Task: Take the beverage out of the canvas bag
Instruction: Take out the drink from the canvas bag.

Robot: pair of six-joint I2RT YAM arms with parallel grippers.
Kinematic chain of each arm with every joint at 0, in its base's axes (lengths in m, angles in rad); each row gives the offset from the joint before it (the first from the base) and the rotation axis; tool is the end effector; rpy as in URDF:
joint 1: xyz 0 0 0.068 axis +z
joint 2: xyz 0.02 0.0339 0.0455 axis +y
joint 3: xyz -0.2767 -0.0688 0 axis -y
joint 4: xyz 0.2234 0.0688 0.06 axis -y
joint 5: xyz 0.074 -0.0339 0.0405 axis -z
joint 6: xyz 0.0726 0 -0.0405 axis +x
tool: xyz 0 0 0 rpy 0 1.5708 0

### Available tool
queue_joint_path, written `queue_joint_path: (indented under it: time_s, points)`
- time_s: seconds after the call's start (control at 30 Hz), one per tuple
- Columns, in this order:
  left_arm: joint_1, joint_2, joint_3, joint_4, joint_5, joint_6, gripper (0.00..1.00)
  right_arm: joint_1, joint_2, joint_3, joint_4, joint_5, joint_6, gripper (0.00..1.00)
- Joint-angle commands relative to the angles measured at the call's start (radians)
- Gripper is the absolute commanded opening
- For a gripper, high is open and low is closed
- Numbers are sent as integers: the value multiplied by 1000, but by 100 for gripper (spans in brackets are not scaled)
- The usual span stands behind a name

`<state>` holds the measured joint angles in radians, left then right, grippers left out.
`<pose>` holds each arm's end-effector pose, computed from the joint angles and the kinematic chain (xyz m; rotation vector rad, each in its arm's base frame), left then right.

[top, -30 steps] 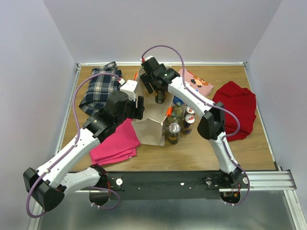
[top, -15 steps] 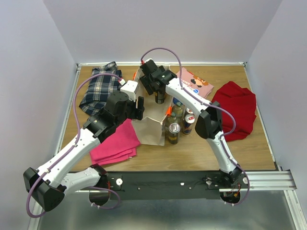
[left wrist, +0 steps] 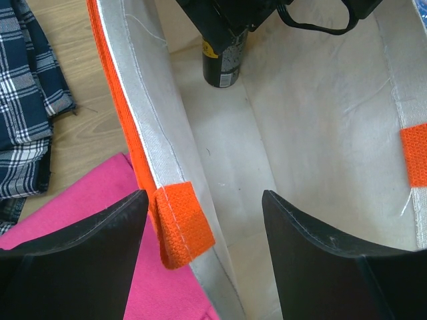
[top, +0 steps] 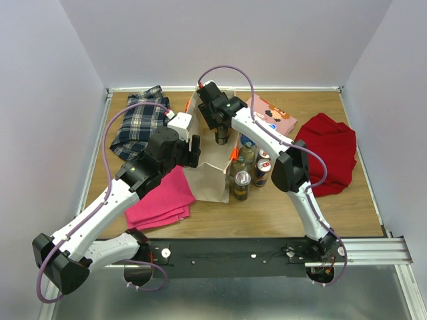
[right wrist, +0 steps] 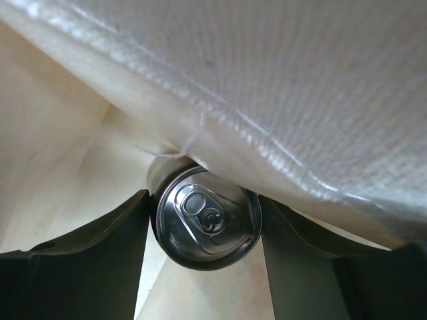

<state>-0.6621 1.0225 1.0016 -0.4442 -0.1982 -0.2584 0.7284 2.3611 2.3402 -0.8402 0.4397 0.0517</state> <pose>0.1903 -0.1302 0.3398 0.2868 2.0267 -0.3779 0.4178 0.3312 0.2575 -0.5900 2.2565 -0.1529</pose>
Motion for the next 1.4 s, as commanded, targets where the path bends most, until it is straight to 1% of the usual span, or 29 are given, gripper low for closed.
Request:
queue_joint_path:
  time_s: [0.0,0.07,0.13,0.33,0.77,0.8,0.87,0.9,0.97,1.0,1.13,1.37]
  points:
    - [2,-15,-11,6,-26,15,79,-7,29,10,-11,-64,27,71]
    - [2,-16,-11,6,-27,15,79,-12,29,2,-13,-78,27,71]
    - [1,-18,-15,6,-29,13,79,-14,32,1,-11,-82,30,75]
    - [2,-16,-14,4,-32,13,79,-18,35,1,-5,-96,36,77]
    - [2,-10,-14,2,-32,16,79,-21,47,-19,-30,-87,36,75]
    - [2,-9,-14,2,-32,15,79,-21,47,-21,-28,-88,34,72]
    - [2,-9,-14,2,-32,15,79,-23,49,-19,-30,-91,34,62]
    - [2,-9,-14,2,-32,16,79,-23,50,-19,-30,-94,33,51]
    - [2,-7,-11,2,-32,18,79,-23,50,-18,-31,-104,31,35]
    - [2,-7,-11,1,-30,18,79,-23,50,-18,-31,-107,31,21]
    - [2,-6,-9,2,-27,18,79,-23,49,-16,-37,-130,24,1]
    - [2,-7,-11,1,-26,15,79,-23,26,-5,-42,-140,13,1]
